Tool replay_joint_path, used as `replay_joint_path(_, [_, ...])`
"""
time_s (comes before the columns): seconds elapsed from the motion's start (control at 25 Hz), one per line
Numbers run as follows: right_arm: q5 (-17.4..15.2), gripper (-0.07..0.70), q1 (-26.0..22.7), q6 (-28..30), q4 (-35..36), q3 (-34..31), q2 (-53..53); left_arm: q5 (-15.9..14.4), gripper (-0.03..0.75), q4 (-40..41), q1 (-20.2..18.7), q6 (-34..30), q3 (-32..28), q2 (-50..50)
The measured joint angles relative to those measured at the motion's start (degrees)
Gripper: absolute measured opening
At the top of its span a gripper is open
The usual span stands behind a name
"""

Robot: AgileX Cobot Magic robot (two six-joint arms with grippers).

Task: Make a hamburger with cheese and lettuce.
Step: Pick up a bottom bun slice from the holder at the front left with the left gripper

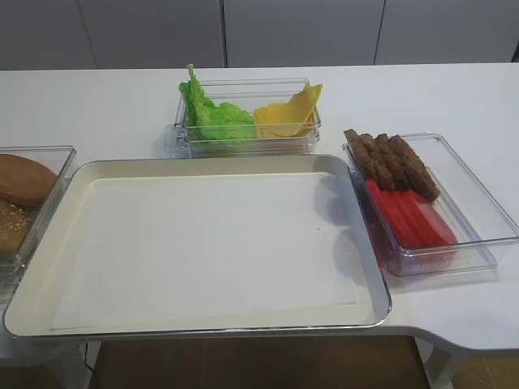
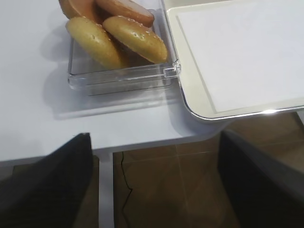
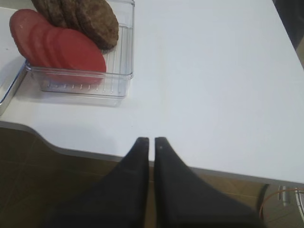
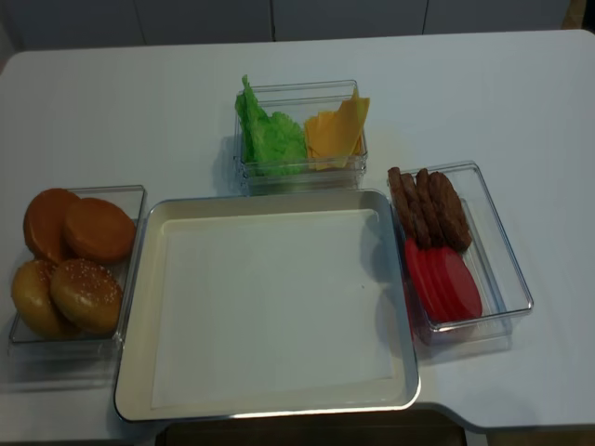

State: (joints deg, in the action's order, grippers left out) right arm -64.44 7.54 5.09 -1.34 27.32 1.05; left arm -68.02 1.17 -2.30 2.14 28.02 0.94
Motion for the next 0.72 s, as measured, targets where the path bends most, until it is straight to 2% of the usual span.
replay_joint_path(0.72, [0.00,0.048,0.00,0.00,0.00,0.00,0.00,0.00,0.610,0.00,0.00,0.00,0.00,0.00])
